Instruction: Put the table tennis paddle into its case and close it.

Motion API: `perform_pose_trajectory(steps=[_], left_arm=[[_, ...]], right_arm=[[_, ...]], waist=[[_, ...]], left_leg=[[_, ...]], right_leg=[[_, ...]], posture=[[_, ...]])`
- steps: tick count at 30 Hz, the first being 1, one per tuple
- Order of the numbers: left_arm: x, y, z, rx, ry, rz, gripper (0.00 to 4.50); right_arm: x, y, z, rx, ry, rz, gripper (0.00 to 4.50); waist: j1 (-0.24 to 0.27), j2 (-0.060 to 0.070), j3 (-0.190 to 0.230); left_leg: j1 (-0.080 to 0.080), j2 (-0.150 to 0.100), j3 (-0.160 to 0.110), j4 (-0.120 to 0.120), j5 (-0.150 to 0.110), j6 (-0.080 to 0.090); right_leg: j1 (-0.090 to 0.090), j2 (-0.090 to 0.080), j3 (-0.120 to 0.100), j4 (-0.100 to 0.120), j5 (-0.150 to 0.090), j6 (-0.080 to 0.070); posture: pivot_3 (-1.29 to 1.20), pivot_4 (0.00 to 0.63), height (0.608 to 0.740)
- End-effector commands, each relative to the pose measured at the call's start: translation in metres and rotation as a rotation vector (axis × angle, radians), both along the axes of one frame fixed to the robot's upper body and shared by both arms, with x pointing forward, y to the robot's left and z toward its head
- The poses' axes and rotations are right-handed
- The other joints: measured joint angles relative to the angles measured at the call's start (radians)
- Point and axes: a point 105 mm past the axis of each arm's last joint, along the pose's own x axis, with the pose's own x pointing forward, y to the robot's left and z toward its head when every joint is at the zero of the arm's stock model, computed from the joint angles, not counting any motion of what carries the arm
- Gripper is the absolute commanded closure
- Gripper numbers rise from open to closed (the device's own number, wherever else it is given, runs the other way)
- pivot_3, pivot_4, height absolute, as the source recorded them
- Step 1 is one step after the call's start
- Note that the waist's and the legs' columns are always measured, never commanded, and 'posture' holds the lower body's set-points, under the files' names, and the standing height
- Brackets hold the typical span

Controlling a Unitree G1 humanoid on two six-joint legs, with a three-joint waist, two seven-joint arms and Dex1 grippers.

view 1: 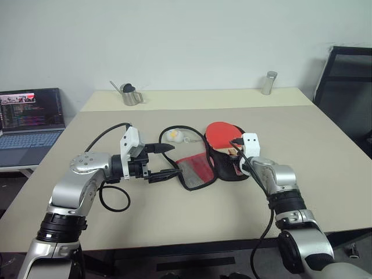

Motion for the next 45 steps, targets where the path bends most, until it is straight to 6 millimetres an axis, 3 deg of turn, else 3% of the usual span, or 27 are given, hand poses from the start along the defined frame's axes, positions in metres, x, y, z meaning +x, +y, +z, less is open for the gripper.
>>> perform_pose_trajectory(steps=[1, 13, 14, 22, 26, 31, 41, 45], left_arm=[[-0.003, 0.001, 0.011, 0.004, -0.051, -0.004, 0.0], [-0.003, 0.001, 0.012, 0.007, -0.055, -0.001, 0.0], [-0.003, 0.001, 0.012, 0.007, -0.055, 0.0, 0.0], [-0.004, 0.002, 0.011, 0.009, -0.055, 0.005, 0.0], [-0.004, 0.004, 0.01, 0.009, -0.054, 0.011, 0.0], [-0.004, 0.005, 0.008, 0.012, -0.051, 0.015, 0.0], [-0.003, 0.003, 0.008, 0.009, -0.051, 0.008, 0.0], [-0.003, 0.003, 0.008, 0.009, -0.053, 0.009, 0.0]], right_arm=[[0.006, 0.0, 0.022, -0.007, -0.085, -0.002, 3.4], [0.004, 0.0, 0.01, -0.036, -0.053, -0.017, 3.4], [0.004, 0.0, 0.012, -0.029, -0.054, -0.018, 2.66], [-0.002, 0.013, 0.02, 0.007, -0.074, 0.006, 0.03], [-0.01, 0.016, 0.024, 0.028, -0.085, 0.027, 0.03], [-0.021, 0.009, 0.011, 0.0, -0.057, 0.033, 0.03], [-0.017, -0.002, -0.003, -0.059, -0.053, 0.005, 0.03], [-0.015, -0.006, -0.007, -0.124, -0.073, 0.015, 0.95]], waist=[[0.0, 0.0, 0.0], [0.0, 0.0, 0.0], [0.0, 0.0, 0.0], [0.0, 0.0, 0.0], [0.001, 0.0, 0.0], [0.001, 0.0, 0.0], [0.0, 0.0, 0.0], [0.001, 0.0, 0.0]], left_leg=[[0.0, 0.0, 0.0, 0.0, 0.0, 0.0], [0.0, 0.0, 0.0, 0.0, 0.0, 0.0], [0.0, 0.0, 0.0, 0.0, 0.0, 0.0], [0.0, 0.0, -0.001, 0.0, 0.0, 0.0], [0.0, 0.001, -0.001, 0.0, 0.0, 0.0], [0.0, 0.001, -0.001, 0.0, 0.0, 0.0], [0.0, 0.0, -0.001, 0.0, 0.0, 0.0], [0.0, 0.0, -0.001, 0.0, 0.0, 0.0]], right_leg=[[0.0, 0.0, 0.0, 0.0, 0.0, 0.0], [0.0, 0.0, 0.0, 0.0, 0.0, 0.0], [0.0, 0.0, 0.0, 0.0, 0.0, 0.0], [0.0, 0.0, 0.0, 0.0, 0.0, 0.0], [0.0, 0.0, 0.0, 0.0, 0.0, 0.0], [0.0, 0.0, 0.0, 0.0, 0.0, 0.0], [0.0, 0.0, 0.0, 0.0, 0.0, 0.0], [0.0, 0.0, 0.0, 0.0, 0.0, 0.0]], posture=[[0.0, 0.15, 0.74], [0.0, 0.15, 0.74], [0.0, 0.15, 0.74], [0.0, 0.15, 0.74], [0.0, 0.15, 0.74], [0.0, 0.15, 0.74], [0.0, 0.15, 0.74], [0.0, 0.15, 0.74]])
